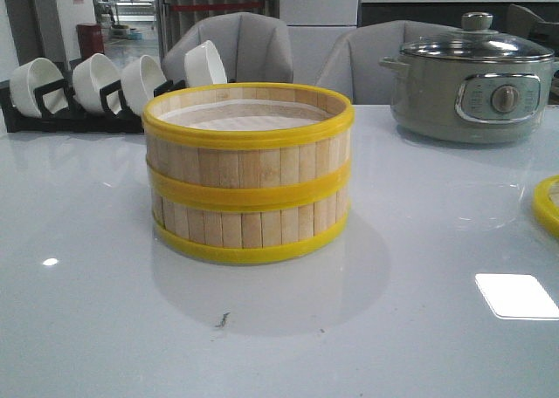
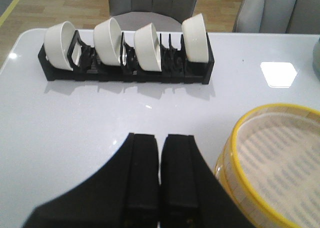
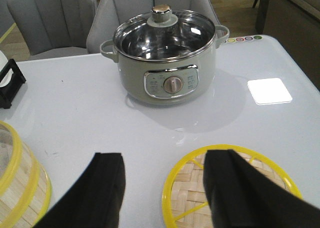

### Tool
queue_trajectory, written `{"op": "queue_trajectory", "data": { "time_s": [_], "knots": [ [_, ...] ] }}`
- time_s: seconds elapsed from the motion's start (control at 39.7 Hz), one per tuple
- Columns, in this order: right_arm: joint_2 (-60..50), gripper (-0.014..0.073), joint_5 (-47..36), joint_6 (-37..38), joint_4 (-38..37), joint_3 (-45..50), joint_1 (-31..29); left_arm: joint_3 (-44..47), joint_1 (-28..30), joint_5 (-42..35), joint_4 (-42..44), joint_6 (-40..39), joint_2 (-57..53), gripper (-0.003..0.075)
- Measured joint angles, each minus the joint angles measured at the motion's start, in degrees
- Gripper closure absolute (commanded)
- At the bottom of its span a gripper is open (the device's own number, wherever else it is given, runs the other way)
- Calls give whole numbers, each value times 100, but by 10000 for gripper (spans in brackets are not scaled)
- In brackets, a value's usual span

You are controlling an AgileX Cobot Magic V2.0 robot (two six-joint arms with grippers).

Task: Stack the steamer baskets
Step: 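Open the left gripper and raise it away from the stack, then lower the right gripper onto the centre hub of the woven lid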

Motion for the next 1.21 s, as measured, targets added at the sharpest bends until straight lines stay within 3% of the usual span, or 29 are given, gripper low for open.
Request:
{"op": "queue_trajectory", "data": {
  "time_s": [0.18,0.4,0.58,0.93,1.03,1.21],
  "knots": [
    [0,134,0,0,0,0,126,1665,0,-847,27,0,-946,636],
    [0,134,63,0,2,0,141,3075,-178,-1501,80,11,-1659,636],
    [0,134,86,0,2,0,141,3598,-301,-1648,220,32,-1935,636],
    [0,137,98,0,2,0,141,3734,-311,-1728,260,32,-1972,636],
    [0,214,200,0,2,0,141,3734,-311,-1728,260,32,-1972,636],
    [0,443,378,0,2,0,141,3734,-311,-1728,260,32,-1972,636]
  ]
}}
